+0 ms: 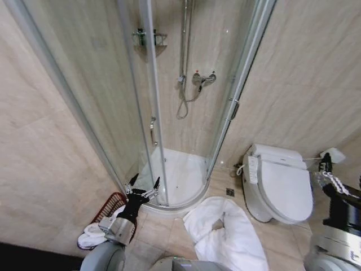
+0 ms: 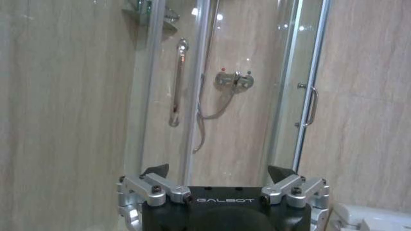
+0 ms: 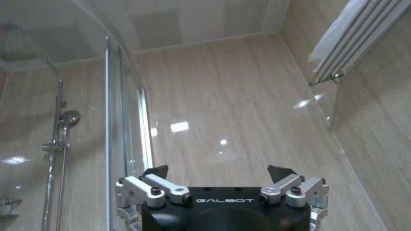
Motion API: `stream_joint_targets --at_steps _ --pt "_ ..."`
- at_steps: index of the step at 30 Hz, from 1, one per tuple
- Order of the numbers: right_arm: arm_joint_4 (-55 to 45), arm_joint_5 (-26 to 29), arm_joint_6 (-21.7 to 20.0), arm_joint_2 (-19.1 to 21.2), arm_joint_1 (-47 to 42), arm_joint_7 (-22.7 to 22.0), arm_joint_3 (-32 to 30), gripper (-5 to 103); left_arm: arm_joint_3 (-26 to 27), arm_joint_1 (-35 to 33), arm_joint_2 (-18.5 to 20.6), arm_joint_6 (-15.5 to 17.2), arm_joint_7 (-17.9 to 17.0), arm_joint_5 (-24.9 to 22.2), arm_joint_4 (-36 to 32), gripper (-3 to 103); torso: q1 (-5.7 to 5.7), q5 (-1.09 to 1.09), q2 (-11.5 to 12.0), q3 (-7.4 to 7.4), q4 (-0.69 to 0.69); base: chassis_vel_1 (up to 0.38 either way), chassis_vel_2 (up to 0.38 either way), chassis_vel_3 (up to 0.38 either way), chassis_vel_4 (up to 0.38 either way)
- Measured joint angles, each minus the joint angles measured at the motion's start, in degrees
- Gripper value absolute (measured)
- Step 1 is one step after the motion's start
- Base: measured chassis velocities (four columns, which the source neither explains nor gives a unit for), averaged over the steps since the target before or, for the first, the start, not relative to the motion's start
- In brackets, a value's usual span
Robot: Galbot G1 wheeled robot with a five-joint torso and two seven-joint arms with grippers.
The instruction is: Discard the used towel into the hamper.
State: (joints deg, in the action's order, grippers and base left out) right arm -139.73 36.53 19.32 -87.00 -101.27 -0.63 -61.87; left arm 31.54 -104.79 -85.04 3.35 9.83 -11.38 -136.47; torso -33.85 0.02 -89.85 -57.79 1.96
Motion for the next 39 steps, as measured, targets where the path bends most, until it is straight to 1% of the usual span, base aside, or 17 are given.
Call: stream_joint_targets --at_steps 3,7,18,26,27,28,30,31,32,33,35,39 --pt "0.0 0.0 0.1 0.0 0.0 0.1 0.0 100 0.0 0.0 0.0 0.0 0.0 0.0 0.0 100 0.00 -0.02 0.0 0.00 0.02 0.004 -0.029 0.046 0.011" --pt "0.1 0.0 0.2 -0.1 -0.2 0.5 0.0 100 0.0 0.0 0.0 0.0 0.0 0.0 0.0 100 0.02 -0.05 0.0 0.01 0.02 0.011 0.006 -0.015 -0.005" --pt "0.1 -0.1 0.4 -0.2 -0.1 0.7 0.0 100 0.0 0.0 0.0 0.0 0.0 0.0 0.0 100 -0.01 -0.01 0.0 0.00 0.02 0.013 -0.005 -0.017 0.005" --pt "0.3 -0.1 1.0 -0.2 -0.1 0.7 0.1 100 0.0 0.0 0.0 0.0 0.0 0.0 0.0 100 -0.02 -0.04 0.0 0.00 0.01 0.110 -0.113 -0.159 0.143" --pt "0.4 -0.1 1.0 -0.2 -0.1 0.7 0.1 100 0.0 0.0 0.0 0.0 0.0 0.0 0.0 100 -0.01 -0.01 0.0 0.00 0.00 0.235 -0.137 -0.201 0.182" --pt "0.4 -0.1 1.2 -0.2 -0.1 0.7 0.1 100 0.0 0.0 0.0 0.0 0.0 0.0 0.0 100 0.00 -0.06 0.0 0.00 0.01 0.247 -0.179 -0.233 0.182" --pt "0.5 -0.1 1.3 -0.1 0.0 0.7 0.1 100 0.0 0.0 0.0 0.0 0.0 0.0 0.0 100 0.01 -0.08 0.0 0.00 0.02 0.247 -0.179 -0.239 0.208" --pt "0.6 -0.1 1.5 -0.1 0.0 0.7 0.1 100 0.0 0.0 0.0 0.0 0.0 0.0 0.0 100 0.05 0.00 0.0 0.02 0.01 0.278 -0.217 -0.246 0.213" --pt "0.7 -0.1 1.5 -0.1 0.0 0.7 0.1 100 0.0 0.0 0.0 0.0 0.0 0.0 0.0 100 0.05 0.01 0.0 0.02 0.01 0.278 -0.212 -0.230 0.213" --pt "0.7 -0.1 1.5 -0.1 -0.1 0.7 0.1 100 0.0 0.0 0.0 0.0 0.0 0.0 0.0 100 0.06 -0.05 0.0 0.02 0.02 0.194 -0.212 -0.157 0.212" --pt "0.7 -0.1 1.5 -0.2 -0.2 0.7 0.1 100 0.0 0.0 0.0 0.0 0.0 0.0 0.0 100 0.09 -0.03 -0.1 0.04 0.00 0.154 -0.192 -0.157 0.212" --pt "0.6 0.0 1.5 -0.2 -0.2 0.5 0.1 100 0.0 0.0 0.0 0.0 0.0 0.0 0.0 100 0.08 -0.02 -0.1 0.02 0.00 0.033 -0.057 -0.075 0.093"
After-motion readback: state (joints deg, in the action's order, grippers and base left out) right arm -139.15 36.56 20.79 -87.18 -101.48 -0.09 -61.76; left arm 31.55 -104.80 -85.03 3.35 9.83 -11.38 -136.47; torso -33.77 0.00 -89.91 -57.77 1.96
